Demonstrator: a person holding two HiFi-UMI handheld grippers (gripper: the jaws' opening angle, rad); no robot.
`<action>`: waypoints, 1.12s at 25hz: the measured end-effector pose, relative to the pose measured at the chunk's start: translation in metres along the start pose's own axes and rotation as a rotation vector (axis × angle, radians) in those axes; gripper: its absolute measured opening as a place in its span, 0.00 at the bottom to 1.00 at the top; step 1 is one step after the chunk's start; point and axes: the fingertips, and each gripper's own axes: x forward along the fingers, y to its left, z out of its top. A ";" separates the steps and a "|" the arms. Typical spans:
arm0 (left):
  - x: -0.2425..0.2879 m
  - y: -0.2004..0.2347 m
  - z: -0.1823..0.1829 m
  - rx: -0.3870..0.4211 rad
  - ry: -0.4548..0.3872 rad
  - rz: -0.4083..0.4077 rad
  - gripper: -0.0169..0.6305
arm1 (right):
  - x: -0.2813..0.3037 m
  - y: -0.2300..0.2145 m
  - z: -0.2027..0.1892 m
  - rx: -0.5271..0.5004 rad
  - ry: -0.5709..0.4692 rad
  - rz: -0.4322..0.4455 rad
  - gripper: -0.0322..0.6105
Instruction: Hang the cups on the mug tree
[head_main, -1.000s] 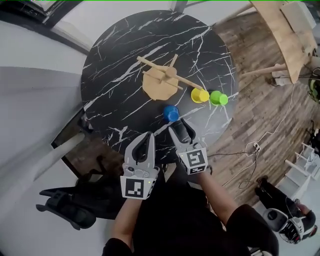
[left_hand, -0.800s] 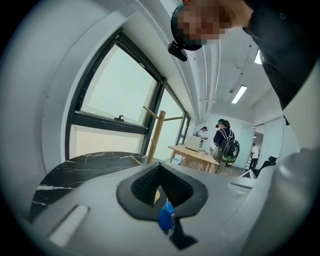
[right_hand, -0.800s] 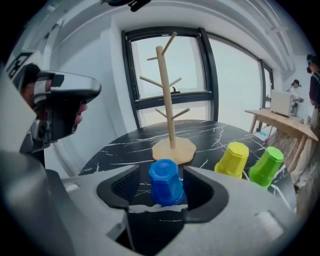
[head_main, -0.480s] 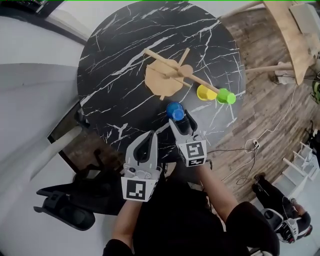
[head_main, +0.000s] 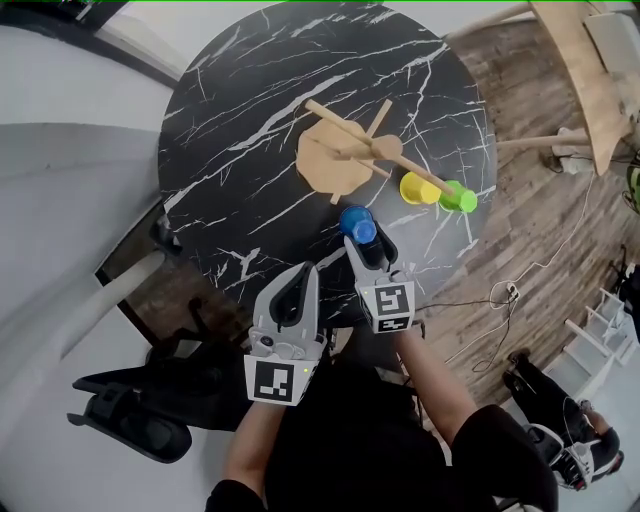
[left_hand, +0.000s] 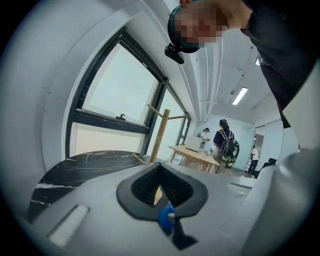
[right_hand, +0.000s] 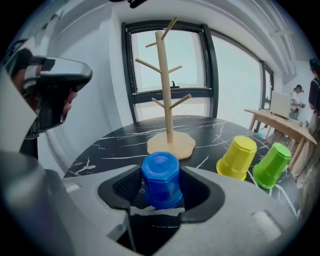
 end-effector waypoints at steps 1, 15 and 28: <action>-0.001 0.000 0.001 0.000 -0.002 0.000 0.03 | -0.001 -0.001 0.000 0.001 0.002 -0.004 0.41; -0.018 -0.021 0.025 0.011 -0.014 -0.030 0.03 | -0.037 0.001 0.019 0.039 -0.046 0.008 0.41; -0.044 -0.059 0.067 0.028 -0.026 -0.022 0.03 | -0.103 0.006 0.074 0.027 -0.130 0.047 0.40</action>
